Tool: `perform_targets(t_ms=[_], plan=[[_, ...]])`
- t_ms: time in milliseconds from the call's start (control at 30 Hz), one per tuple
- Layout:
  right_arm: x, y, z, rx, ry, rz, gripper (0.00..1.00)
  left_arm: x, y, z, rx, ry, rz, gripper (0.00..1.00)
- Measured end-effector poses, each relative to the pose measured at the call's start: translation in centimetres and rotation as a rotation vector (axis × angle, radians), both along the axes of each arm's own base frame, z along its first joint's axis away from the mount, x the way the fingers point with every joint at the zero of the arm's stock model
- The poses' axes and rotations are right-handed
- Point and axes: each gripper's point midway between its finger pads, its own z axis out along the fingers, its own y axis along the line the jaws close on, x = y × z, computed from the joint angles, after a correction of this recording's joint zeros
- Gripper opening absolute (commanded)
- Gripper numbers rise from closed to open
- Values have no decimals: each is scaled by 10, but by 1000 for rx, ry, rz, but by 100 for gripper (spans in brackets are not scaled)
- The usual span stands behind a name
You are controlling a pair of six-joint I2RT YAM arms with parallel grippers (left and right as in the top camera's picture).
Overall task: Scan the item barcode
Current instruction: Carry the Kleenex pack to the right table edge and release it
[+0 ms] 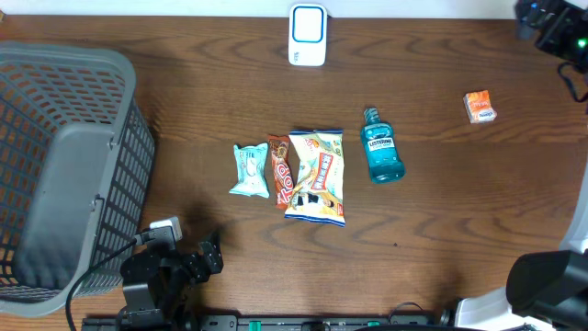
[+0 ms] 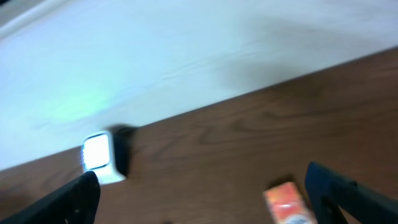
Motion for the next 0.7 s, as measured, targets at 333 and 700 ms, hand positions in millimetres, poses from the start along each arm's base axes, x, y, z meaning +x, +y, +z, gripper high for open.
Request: perform_targets(t_ms=[333, 700], plan=[[-3, 54, -11, -4, 65, 88, 99, 0, 0, 0, 0, 0, 0, 98], [34, 34, -154, -206, 381, -6, 62, 0, 0, 0, 0, 0, 0, 98]])
